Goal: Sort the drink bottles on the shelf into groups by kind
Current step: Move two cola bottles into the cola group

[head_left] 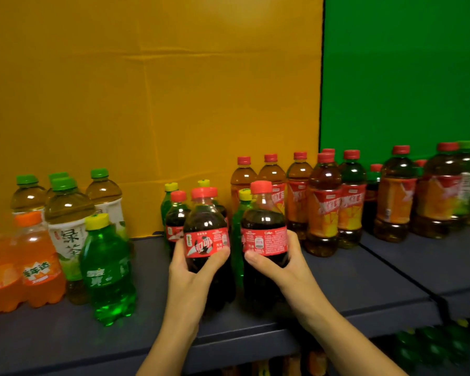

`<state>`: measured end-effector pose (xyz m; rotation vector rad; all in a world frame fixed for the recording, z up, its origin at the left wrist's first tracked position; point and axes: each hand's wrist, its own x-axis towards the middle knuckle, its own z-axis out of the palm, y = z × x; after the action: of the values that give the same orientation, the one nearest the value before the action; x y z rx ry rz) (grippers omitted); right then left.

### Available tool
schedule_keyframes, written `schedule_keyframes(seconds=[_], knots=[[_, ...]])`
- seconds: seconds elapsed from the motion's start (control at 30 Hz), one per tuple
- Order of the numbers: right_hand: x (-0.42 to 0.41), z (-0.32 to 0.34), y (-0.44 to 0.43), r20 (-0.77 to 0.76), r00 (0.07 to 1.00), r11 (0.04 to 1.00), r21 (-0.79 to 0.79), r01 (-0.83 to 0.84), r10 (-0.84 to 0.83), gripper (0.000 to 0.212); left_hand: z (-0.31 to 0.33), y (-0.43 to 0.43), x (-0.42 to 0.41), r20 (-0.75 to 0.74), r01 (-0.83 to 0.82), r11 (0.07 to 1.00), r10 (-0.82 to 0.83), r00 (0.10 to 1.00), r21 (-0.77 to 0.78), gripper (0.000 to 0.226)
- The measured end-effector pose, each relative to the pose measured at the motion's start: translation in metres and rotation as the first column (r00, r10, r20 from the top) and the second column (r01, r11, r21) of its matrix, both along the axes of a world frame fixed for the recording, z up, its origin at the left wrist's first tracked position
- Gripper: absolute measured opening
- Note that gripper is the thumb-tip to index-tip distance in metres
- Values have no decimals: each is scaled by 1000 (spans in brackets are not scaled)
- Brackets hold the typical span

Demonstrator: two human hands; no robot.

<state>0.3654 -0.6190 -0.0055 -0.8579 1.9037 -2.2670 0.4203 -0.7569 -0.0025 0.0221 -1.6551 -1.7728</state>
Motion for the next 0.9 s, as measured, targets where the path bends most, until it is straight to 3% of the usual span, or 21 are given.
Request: schedule_keyframes(seconds=[0.13,0.3,0.43,0.67,0.9], knots=[[-1,5,50,-10,1000,999,38,24,-24,62,12,42,-11,-18,34,998,-35,999,-46,45],[-11,4,141,-16,994,994,11,111,-110,55,15,118,-34,-52,82,996,-84,995,-41,33],[-26,0,214,-12,982,982,-4,190,-190,49,10,183,-52,-68,133,991,-135,989,-27,48],[-56,-7,320,-7,957,957,2,289,-289,39,-3,285,-86,-51,217,973,-222,974,-83,41],[-90,-7,390,-12,950,950,30,312,-312,44,-7,357,-130,-7,277,949,-281,960,-147,44]])
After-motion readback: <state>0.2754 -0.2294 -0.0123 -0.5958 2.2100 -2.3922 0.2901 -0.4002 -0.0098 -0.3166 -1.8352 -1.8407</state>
